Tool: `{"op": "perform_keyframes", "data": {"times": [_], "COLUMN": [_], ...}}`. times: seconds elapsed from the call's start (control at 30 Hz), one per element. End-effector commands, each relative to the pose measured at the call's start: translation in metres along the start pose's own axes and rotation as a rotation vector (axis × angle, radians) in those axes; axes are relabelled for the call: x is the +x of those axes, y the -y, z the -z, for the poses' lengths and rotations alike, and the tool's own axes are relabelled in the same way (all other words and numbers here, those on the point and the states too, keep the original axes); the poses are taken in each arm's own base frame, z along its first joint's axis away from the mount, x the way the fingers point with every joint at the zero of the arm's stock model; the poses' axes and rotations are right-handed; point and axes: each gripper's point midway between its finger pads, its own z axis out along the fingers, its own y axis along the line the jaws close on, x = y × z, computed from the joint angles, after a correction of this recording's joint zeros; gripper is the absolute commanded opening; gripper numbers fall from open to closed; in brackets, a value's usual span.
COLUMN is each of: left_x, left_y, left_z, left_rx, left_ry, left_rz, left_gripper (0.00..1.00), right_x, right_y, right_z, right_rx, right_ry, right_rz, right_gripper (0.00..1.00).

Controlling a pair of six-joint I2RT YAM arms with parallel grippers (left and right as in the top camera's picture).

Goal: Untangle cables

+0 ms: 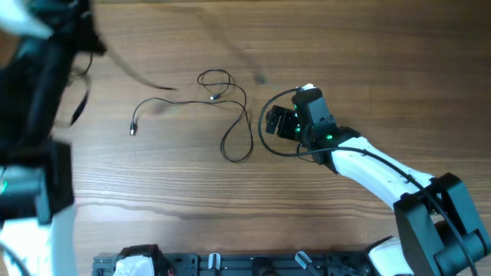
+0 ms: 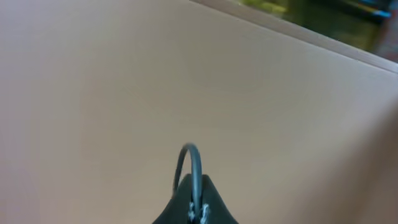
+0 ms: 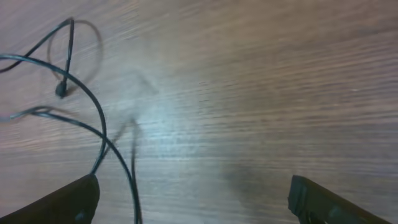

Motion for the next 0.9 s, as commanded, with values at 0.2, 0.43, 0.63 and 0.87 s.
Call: {"op": "perform_keyframes", "data": {"times": [0.2, 0.43, 0.63, 0.87], "left_x": [0.028, 0.057, 0.142, 0.323], "left_y": [-0.195, -0.345, -0.436, -0.45], "left_z": [0.098, 0.171, 0.247, 0.246], "left_rx": [-0.937, -1.375, -1.68, -1.756], "left_ry": [-0.12, -0.228, -0.162, -0.456], "left_rz": [-0.004, -0.001, 0.457, 1.011], "left_gripper": [0.04, 0.04, 0.04, 0.04], "right_x": [0.01, 0.011, 0.011, 0.011], "right_y": [0.016, 0.017, 0.017, 0.017], "right_z": [-0.002, -0.002, -0.002, -0.002], "right_rx": [0.08, 0.083, 0.08, 0.08], "right_ry": [-0.029, -0.034, -0.036, -0.034], "right_rz": [-0.007, -0.007, -0.018, -0.035], "right_gripper": [1.0, 1.0, 1.0, 1.0]}}
